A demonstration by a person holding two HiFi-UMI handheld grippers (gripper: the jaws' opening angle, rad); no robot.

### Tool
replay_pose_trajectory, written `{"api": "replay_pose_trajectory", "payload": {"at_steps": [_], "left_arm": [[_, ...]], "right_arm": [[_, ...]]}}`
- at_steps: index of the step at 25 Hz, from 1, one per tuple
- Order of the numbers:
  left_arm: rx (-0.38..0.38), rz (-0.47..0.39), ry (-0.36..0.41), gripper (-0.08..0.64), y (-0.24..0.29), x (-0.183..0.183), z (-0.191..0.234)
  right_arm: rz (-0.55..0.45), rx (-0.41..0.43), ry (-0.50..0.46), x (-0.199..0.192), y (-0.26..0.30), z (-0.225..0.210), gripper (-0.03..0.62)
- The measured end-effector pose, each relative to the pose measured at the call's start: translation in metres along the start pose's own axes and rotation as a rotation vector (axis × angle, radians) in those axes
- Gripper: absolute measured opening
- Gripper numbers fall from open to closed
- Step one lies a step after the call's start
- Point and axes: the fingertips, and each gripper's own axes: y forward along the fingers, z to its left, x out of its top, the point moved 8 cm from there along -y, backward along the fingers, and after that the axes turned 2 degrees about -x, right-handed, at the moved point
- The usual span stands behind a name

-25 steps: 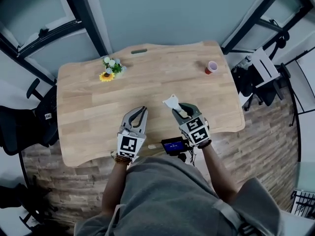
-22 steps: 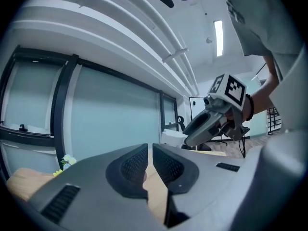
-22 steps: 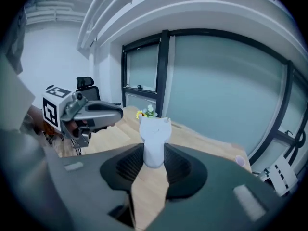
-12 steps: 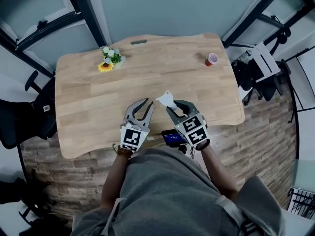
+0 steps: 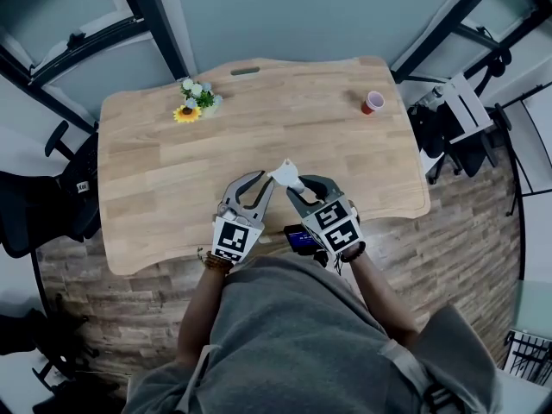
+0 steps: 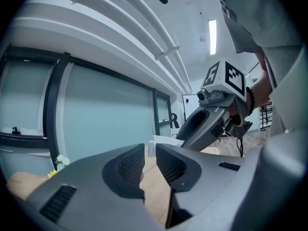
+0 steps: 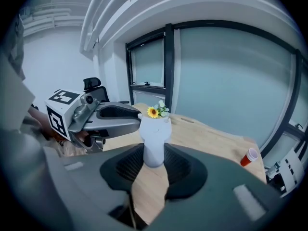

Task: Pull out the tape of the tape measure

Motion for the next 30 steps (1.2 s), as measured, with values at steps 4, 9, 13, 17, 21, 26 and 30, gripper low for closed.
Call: {"api": "replay_pose_trajectory", "payload": {"at_steps": [4, 9, 13, 17, 21, 26, 30], "left_arm": [[-0.003, 0.005, -0.004, 0.066, -0.001, -0.003, -0.001], [-0.011, -0.003, -0.019, 0.054, -0.001, -0.002, -0.001], [-0.015, -0.002, -0.027, 0.040, -0.002, 0.000, 0.001], [-0.011, 0.037, -0.007, 0.038, 0.000, -0.002, -0.002], [-0.003, 0.085, -0.003, 0.038, 0.001, -0.007, -0.003], [0.024, 0.096, -0.035, 0.038, -0.004, -0.010, 0.001], [0.036, 0.103, -0.048, 0.038, -0.008, -0.012, 0.003]], "right_arm": [[-0.003, 0.000, -0.012, -0.002, 0.001, 0.003, 0.137], [-0.006, -0.006, -0.044, 0.001, 0.000, 0.003, 0.137], [-0.010, 0.000, -0.060, 0.001, -0.001, 0.002, 0.137], [0.020, -0.005, -0.043, -0.005, 0.000, 0.001, 0.135], [0.047, 0.000, 0.012, -0.012, 0.005, -0.001, 0.135], [0.057, 0.010, 0.072, -0.015, 0.008, -0.005, 0.135], [0.064, 0.012, 0.082, -0.016, 0.009, -0.010, 0.135]]}}
